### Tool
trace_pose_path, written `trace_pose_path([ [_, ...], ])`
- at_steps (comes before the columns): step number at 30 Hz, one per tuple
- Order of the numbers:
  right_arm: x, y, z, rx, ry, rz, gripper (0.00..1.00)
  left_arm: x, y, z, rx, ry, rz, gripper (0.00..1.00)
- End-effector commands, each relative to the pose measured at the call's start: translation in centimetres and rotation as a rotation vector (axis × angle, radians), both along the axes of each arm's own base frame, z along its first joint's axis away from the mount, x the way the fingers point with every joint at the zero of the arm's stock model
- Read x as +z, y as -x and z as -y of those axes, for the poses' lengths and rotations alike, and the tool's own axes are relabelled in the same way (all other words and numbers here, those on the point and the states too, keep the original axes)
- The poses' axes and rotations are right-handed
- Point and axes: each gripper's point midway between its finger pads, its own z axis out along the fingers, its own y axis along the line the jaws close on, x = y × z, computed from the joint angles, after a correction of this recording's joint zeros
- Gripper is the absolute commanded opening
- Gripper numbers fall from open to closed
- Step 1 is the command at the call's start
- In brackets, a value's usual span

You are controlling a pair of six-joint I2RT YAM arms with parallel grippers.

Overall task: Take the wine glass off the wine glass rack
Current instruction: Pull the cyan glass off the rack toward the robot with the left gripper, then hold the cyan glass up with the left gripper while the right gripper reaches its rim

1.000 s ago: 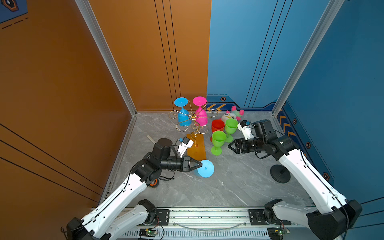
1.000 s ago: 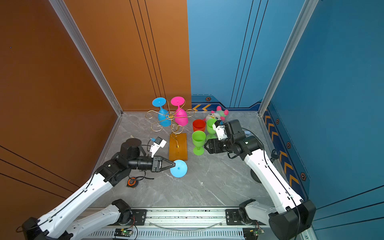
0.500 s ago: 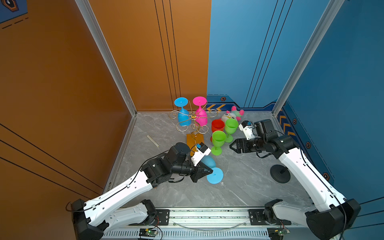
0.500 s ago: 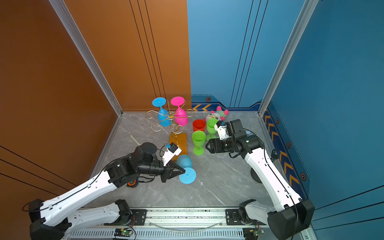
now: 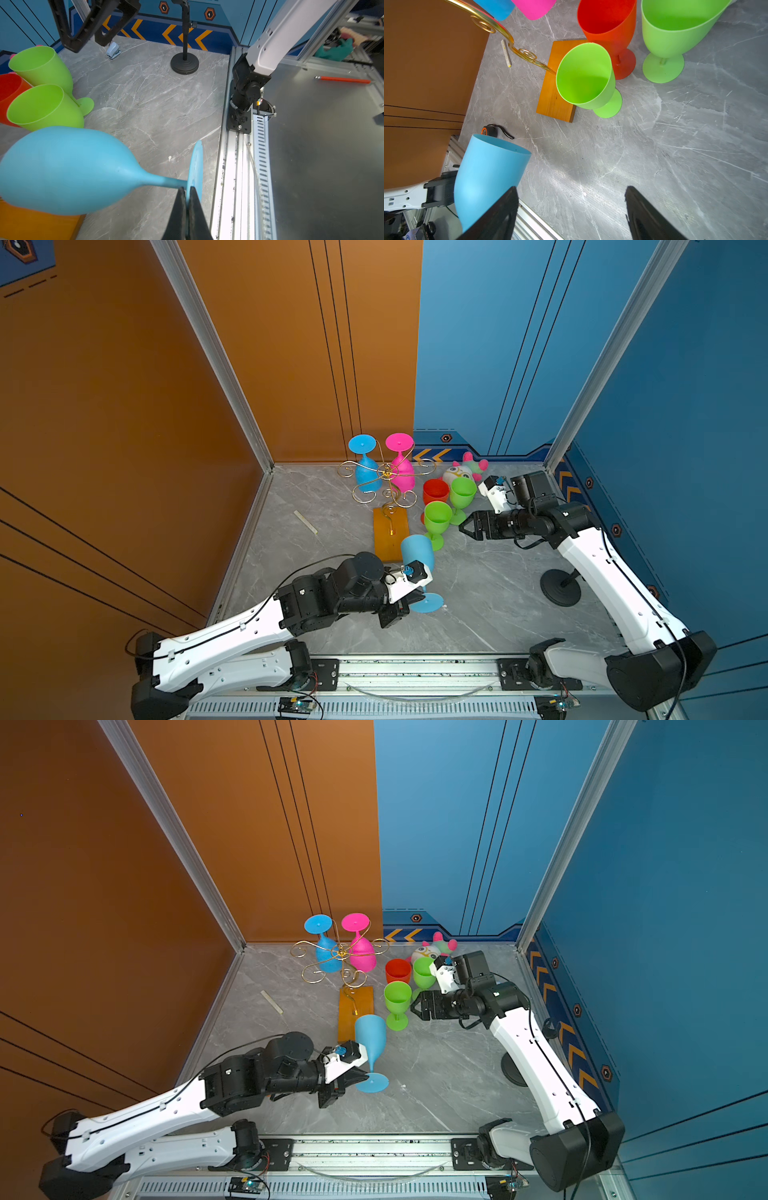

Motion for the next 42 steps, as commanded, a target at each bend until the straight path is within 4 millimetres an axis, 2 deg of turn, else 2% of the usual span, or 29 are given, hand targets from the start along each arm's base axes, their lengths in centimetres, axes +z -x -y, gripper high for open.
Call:
trace_pose_path([
  [1, 1.1, 0.2, -0.1, 0.02, -0.008, -0.001, 0.81, -1.0, -0.5, -0.8, -0.012, -0.095, 0.182, 0.0],
  [13, 3.2, -0.7, -2.0, 0.091, -0.062, -0.017, 0.78, -4.2, -1.1, -1.7, -0.055, -0.367, 0.562, 0.0],
  [21, 3.3, -0.4, -3.6, 0.143, -0.091, -0.041, 0.77, -6.0, -1.9, -2.3, -0.069, -0.553, 0.772, 0.0],
  [28, 3.4, 0.5, -5.6, 0.208, -0.114, -0.06, 0.74, -6.6, -2.5, -2.5, -0.079, -0.633, 0.919, 0.0],
  [30, 3.6, 0.8, -6.1, 0.223, -0.126, -0.064, 0.74, -6.3, -3.1, -2.8, -0.047, -0.662, 0.966, 0.0],
  [40, 4.6, 1.4, -7.8, 0.272, -0.157, -0.067, 0.72, -6.2, -3.7, -3.0, -0.072, -0.731, 1.137, 0.0],
  [42, 4.6, 1.5, -8.0, 0.279, -0.158, -0.07, 0.71, -5.5, -3.9, -2.6, -0.053, -0.714, 1.169, 0.0],
])
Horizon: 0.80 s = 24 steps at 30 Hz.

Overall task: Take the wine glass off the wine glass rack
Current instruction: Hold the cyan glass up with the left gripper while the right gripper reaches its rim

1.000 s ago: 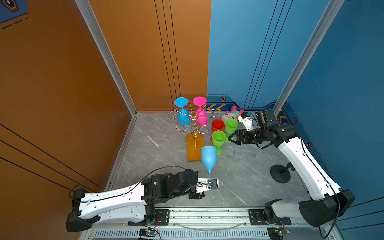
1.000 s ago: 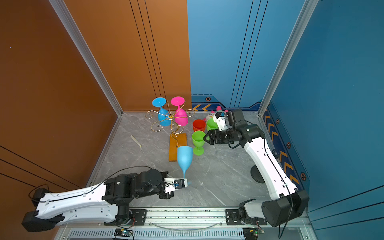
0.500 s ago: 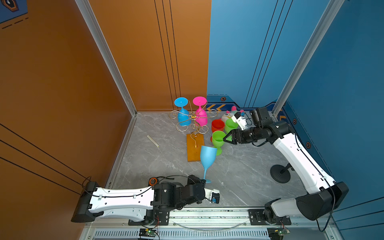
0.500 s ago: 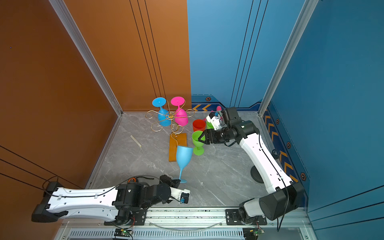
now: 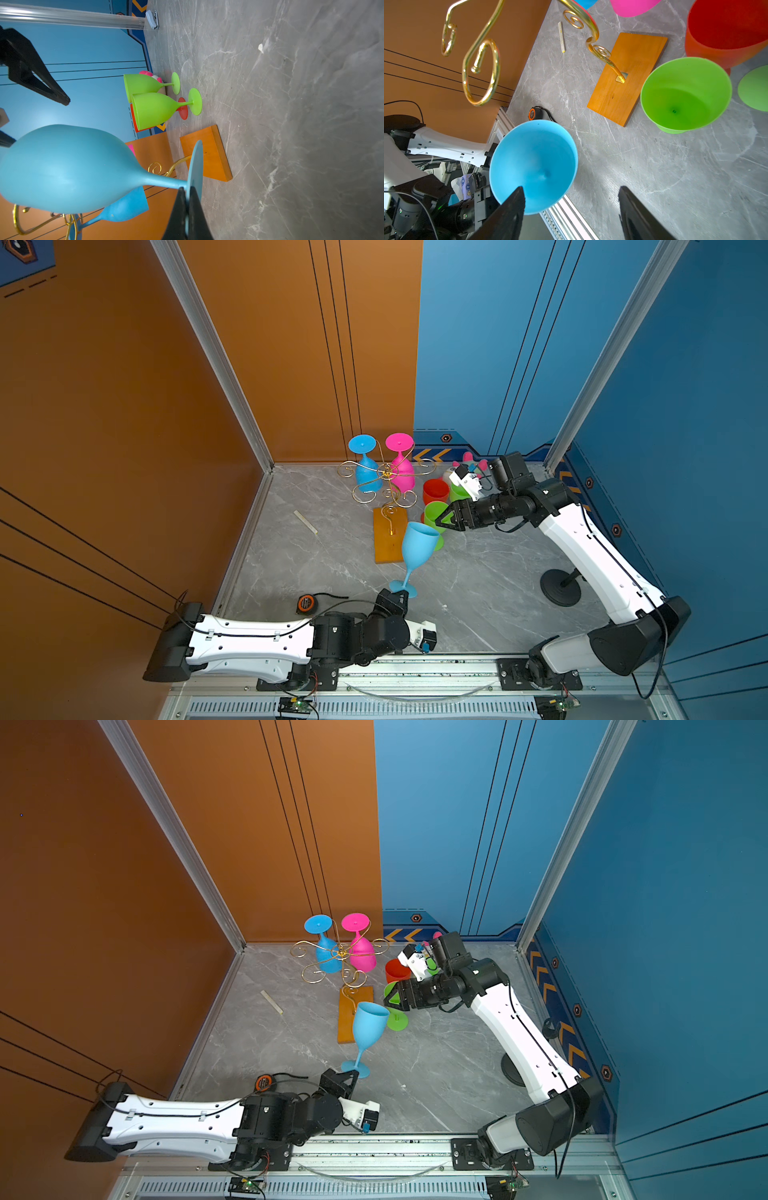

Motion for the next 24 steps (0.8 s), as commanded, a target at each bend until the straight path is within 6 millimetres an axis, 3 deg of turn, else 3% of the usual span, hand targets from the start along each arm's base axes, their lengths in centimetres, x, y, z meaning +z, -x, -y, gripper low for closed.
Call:
trace_pose_path([
  [1, 0.6, 0.4, -0.7, 0.024, -0.019, -0.018, 0.71, 1.7, -0.4, 0.4, -0.006, 0.015, 0.101, 0.0],
  [13, 0.1, 0.9, -1.3, 0.043, -0.024, -0.049, 0.6, 2.0, -1.3, 0.2, 0.022, -0.042, 0.228, 0.0],
  [24, -0.5, 1.0, -1.5, 0.056, -0.01, -0.072, 0.4, 1.7, -1.8, -0.5, 0.028, -0.085, 0.282, 0.0],
])
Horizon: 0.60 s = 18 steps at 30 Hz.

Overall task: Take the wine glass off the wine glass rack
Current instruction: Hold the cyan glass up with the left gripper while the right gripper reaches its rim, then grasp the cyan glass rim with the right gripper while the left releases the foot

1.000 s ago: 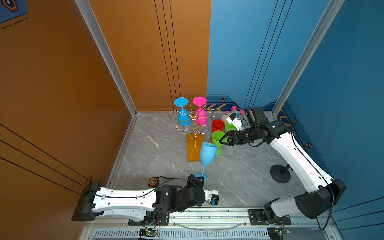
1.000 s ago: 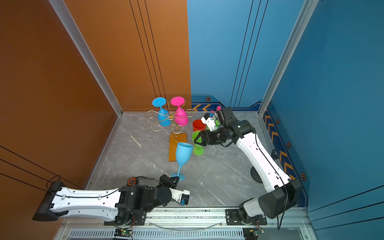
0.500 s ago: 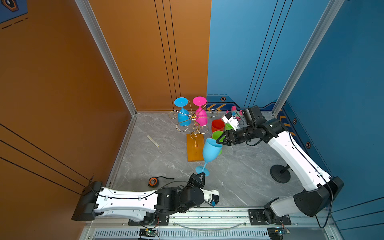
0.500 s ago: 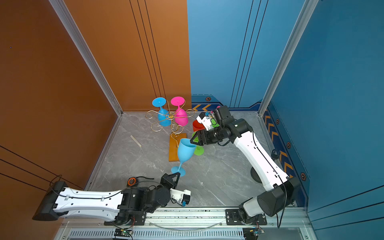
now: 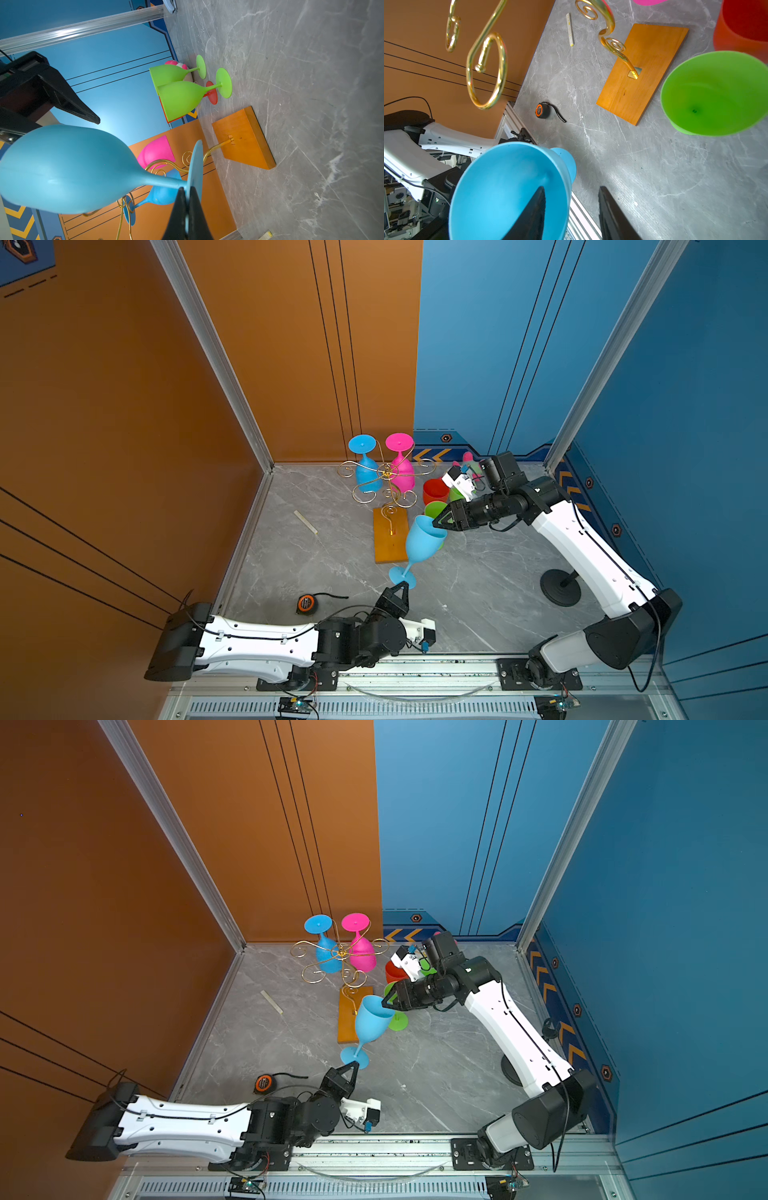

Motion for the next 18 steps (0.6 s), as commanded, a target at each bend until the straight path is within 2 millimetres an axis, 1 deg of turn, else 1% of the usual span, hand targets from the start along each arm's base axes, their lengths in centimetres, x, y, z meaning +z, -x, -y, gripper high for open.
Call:
trace_pose_path([
  [1, -0.04, 0.75, -0.19, 0.024, 0.007, -0.027, 0.4, 0.8, -0.28, -0.28, 0.021, 0.019, 0.035, 0.0],
  [18, -0.45, 1.67, -0.3, 0.057, 0.013, -0.052, 0.28, 0.29, -0.82, -1.06, 0.031, -0.069, 0.102, 0.0],
])
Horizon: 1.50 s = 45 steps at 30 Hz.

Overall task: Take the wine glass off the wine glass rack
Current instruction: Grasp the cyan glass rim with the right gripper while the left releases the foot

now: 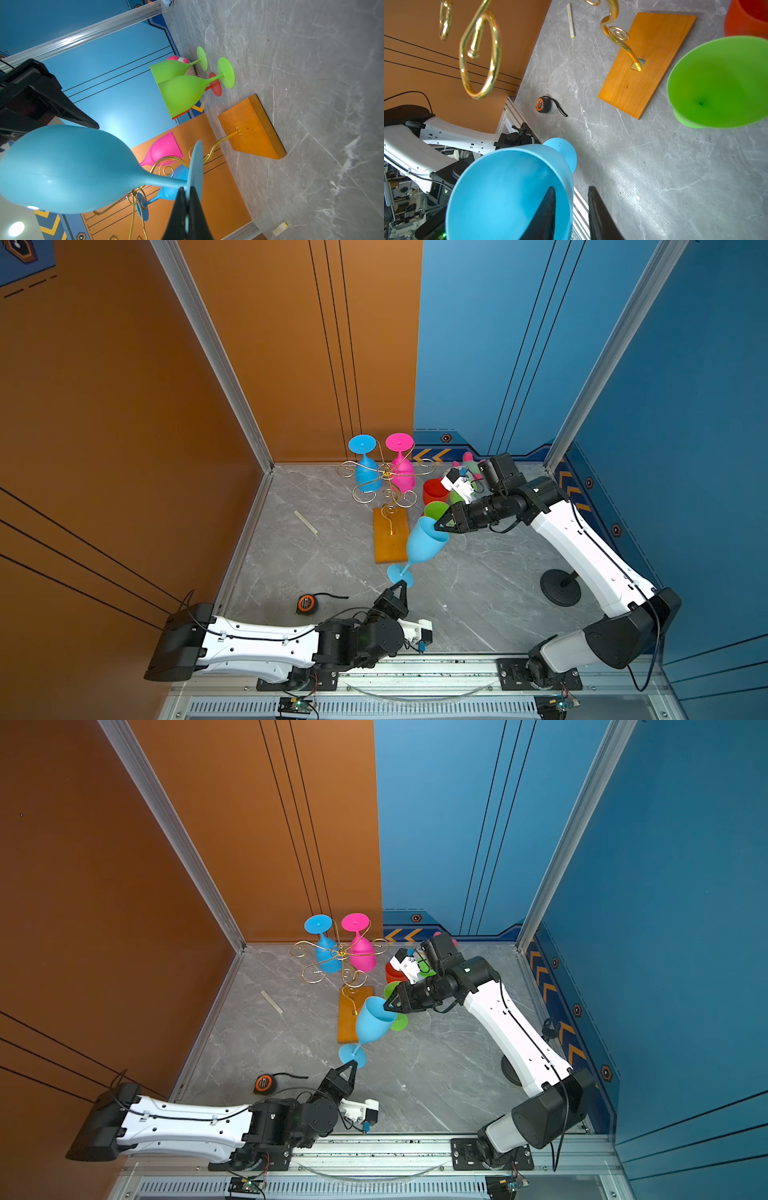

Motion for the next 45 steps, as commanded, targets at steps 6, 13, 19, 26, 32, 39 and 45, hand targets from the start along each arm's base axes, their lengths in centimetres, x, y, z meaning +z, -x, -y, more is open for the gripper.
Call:
trace_pose_path([
  [6, -0.3, 1.1, -0.2, 0.042, 0.011, -0.031, 0.21, 0.3, -0.6, -0.8, 0.033, -0.01, 0.042, 0.0],
  [13, -0.3, 1.0, -0.1, 0.033, 0.029, -0.017, 0.09, 0.2, -0.7, -1.1, 0.035, -0.026, 0.05, 0.0],
  [19, -0.4, 1.0, 0.0, 0.032, 0.037, -0.008, 0.03, -0.2, -0.6, -1.2, 0.03, -0.055, 0.057, 0.0],
  [26, -0.4, 1.0, 0.0, 0.028, 0.042, -0.007, 0.01, -0.3, -0.6, -1.2, 0.02, -0.05, 0.051, 0.12],
  [32, -0.2, 0.9, 0.0, 0.026, 0.041, 0.001, 0.0, -0.7, -0.4, -1.4, 0.016, -0.045, 0.043, 0.2],
  [39, -0.1, 0.5, 0.4, 0.005, 0.06, 0.021, 0.0, -0.6, -0.1, -1.3, 0.005, 0.026, 0.008, 0.31],
  [45, 0.1, -0.1, 1.1, -0.024, 0.1, 0.069, 0.0, -0.5, 0.0, -1.7, 0.031, 0.132, -0.053, 0.42],
])
